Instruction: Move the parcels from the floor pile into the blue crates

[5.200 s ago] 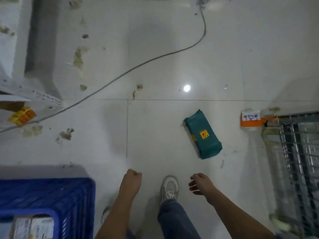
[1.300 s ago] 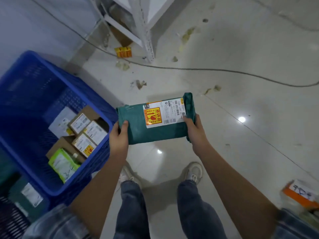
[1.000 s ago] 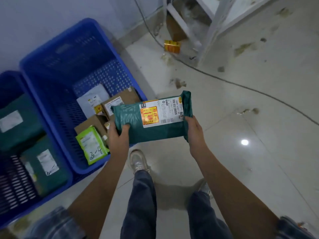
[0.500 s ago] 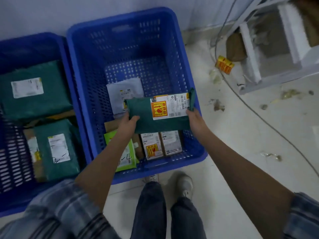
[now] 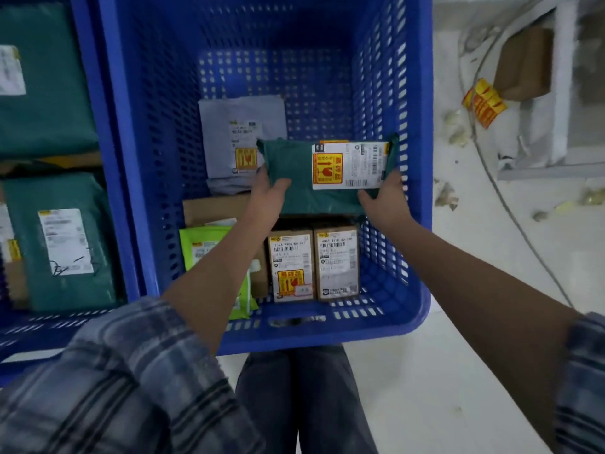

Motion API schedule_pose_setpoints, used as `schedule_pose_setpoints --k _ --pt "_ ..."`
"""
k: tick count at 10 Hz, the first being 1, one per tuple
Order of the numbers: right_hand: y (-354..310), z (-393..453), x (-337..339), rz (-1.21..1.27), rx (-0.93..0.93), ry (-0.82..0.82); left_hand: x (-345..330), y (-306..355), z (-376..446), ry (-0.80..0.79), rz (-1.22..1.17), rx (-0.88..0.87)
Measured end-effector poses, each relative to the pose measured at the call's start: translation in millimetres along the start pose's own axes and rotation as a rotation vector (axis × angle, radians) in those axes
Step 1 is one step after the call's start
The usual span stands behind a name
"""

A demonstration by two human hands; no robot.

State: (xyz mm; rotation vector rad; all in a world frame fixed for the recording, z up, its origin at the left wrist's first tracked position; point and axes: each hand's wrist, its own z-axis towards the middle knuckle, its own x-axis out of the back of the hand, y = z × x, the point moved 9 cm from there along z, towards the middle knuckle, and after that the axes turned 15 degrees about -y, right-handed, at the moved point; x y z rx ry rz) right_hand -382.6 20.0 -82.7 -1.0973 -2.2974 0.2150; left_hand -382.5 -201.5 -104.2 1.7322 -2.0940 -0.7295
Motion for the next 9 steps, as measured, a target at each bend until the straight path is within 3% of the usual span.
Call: schedule_pose_setpoints --k 3,4,6,7,8,9 --pt "34.2 31.2 -29.4 -0.381 -0.173 -0.086 -13.0 -53.6 27.3 -0.069 0.116 0.158" --pt "35.7 38.3 -28.9 -0.41 -0.193 -0.098 -12.5 -58.4 31.3 -0.074 0.145 0.168" --pt "26.5 30.1 -26.2 -0.703 -0.257 -0.129 -11.2 -47.0 23.6 -0.028 0.311 0.215" --pt "27.1 0.6 -31.1 -0.751 -0.277 -0.163 -12.5 -25.8 -6.5 0.038 0.437 0.06" --pt "24.0 -40.2 -28.7 -0.717 -0.192 -0.137 -12.6 -19.3 -46.8 0.09 0.47 0.018" --pt "18.5 -98.8 -41.7 -0.708 0.021 -0.24 -2.9 -31.1 -109.2 0.205 0.422 0.084"
